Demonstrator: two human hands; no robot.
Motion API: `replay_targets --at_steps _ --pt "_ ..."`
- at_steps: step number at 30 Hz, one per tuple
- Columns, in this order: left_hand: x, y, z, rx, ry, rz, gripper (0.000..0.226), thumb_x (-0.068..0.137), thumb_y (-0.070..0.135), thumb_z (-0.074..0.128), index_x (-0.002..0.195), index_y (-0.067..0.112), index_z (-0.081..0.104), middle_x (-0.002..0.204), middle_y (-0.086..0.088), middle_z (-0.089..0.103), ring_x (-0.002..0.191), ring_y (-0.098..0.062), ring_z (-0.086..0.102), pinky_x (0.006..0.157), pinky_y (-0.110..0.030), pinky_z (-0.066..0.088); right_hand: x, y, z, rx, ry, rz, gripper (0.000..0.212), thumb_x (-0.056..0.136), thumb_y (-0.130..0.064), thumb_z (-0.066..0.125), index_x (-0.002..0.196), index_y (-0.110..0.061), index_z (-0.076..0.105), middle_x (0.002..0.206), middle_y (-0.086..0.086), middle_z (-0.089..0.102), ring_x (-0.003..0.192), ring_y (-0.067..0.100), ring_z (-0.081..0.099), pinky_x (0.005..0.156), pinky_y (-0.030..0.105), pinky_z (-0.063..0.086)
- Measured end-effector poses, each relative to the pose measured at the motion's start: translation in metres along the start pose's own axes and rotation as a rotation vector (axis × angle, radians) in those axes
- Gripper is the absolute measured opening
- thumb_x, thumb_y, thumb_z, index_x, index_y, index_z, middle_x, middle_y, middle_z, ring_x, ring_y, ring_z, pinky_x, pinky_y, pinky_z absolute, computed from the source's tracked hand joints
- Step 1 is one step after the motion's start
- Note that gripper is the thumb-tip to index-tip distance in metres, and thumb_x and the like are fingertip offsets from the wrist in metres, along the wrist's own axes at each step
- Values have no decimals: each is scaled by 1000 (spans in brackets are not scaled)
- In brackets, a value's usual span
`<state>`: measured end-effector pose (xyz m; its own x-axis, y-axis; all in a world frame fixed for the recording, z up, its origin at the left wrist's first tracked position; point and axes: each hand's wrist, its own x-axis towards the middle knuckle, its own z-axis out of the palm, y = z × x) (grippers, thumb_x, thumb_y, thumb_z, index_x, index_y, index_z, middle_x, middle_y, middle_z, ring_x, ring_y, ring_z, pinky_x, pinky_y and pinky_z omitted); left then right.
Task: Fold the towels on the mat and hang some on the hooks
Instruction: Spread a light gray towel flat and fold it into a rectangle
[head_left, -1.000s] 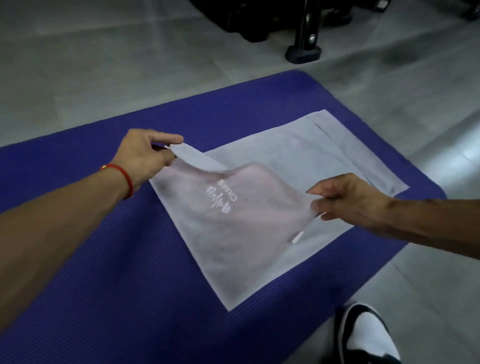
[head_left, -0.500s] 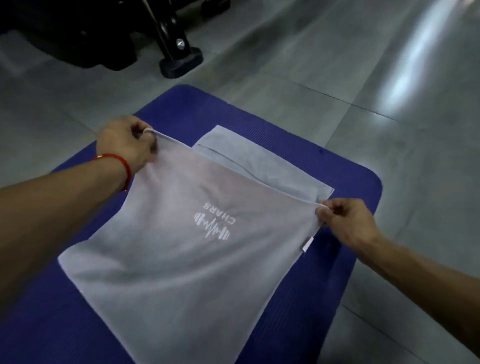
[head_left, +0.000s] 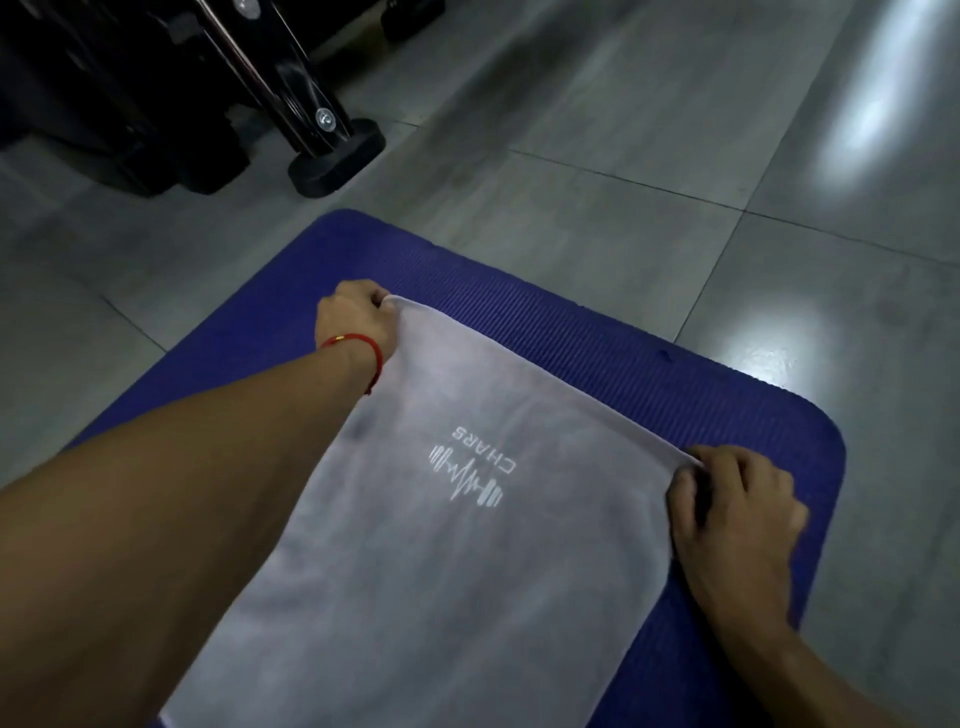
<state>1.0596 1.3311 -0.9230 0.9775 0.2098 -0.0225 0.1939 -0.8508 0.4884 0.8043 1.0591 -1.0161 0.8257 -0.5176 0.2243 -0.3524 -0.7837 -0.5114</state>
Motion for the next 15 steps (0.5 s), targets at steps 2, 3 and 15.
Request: replay_targets --at_steps 2,3,15 --pt "7 -2 11 55 -27 -42 20 103 22 54 108 10 69 105 -12 69 90 -24 59 83 -36 51 1 1 3 -7 4 -4 30 95 -28 52 116 -13 67 106 11 63 99 28 48 85 48 37" --pt "10 -3 15 71 -53 -62 20 103 21 53 109 10 68 108 -14 69 93 -27 61 85 -37 51 1 1 4 -6 3 -6 32 93 -29 52 116 -13 67 104 11 63 98 29 48 84 49 37" --pt "18 -3 1 34 -251 23 23 95 18 57 80 4 68 73 -5 60 71 -21 57 65 -26 44 2 -4 1 22 -8 -29 35 97 -39 41 84 -15 62 91 6 59 93 28 45 80 42 30"
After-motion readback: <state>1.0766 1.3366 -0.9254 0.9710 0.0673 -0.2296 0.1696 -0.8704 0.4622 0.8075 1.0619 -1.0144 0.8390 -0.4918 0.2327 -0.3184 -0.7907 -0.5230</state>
